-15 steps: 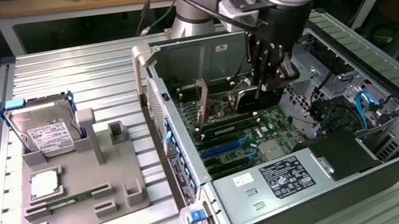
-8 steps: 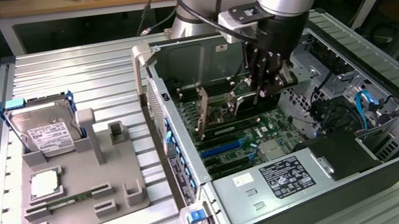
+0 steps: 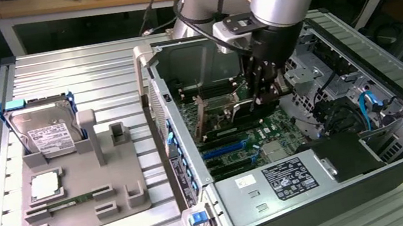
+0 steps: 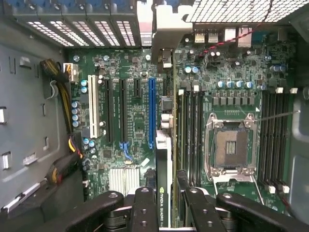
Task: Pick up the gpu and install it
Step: 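Insert the gpu into the slot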
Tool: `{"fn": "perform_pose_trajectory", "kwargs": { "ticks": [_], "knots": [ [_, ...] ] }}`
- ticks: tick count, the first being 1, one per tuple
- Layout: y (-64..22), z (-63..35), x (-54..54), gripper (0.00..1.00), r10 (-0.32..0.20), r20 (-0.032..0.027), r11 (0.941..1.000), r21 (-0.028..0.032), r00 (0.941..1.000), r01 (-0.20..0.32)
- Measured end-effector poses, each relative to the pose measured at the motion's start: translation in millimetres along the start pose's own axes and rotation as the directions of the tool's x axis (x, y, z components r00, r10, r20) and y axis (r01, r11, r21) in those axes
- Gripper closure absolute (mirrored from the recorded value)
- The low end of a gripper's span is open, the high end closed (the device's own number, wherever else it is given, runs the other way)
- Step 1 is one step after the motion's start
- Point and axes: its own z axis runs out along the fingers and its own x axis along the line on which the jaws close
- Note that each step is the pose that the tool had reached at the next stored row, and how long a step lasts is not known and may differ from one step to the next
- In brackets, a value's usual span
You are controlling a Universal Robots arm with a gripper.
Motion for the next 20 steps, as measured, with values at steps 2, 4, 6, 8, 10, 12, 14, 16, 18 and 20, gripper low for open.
{"fn": "perform_pose_trajectory", "kwargs": {
  "ticks": [2, 4, 6, 8, 10, 12, 14, 16, 18, 20],
  "knots": [
    [2.4, 2.8, 0.0, 0.73, 0.000, -0.0001, 1.0000, 0.0000, 1.0000, 0.000],
    [4.8, 5.7, 0.1, 0.73, 0.000, -0.0001, 1.0000, 0.0000, 1.0000, 0.000],
    [6.5, 8.7, 0.1, 0.73, 0.000, 0.0000, 1.0000, 0.0000, 1.0000, 0.000],
    [7.6, 11.6, 0.3, 0.73, 0.000, -0.0002, 1.0000, -0.0001, 1.0000, 0.000],
    [8.4, 14.1, 0.5, 0.73, 0.000, -0.0006, 1.0000, 0.0000, 1.0000, 0.000],
    [9.2, 16.3, 0.9, 0.73, 0.000, -0.0008, 1.0000, 0.0000, 1.0000, 0.000],
    [10.0, 18.2, 1.5, 0.73, 0.000, -0.0009, 1.0000, 0.0000, 1.0000, 0.000],
    [10.6, 19.9, 2.1, 0.73, 0.000, -0.0011, 1.0000, 0.0000, 1.0000, 0.000],
    [11.0, 21.1, 2.9, 0.73, 0.000, -0.0015, 1.0000, -0.0001, 1.0000, 0.000],
    [11.3, 23.3, 4.6, 0.73, 0.001, -0.0028, 1.0000, 0.0000, 1.0000, -0.001]
  ]
}}
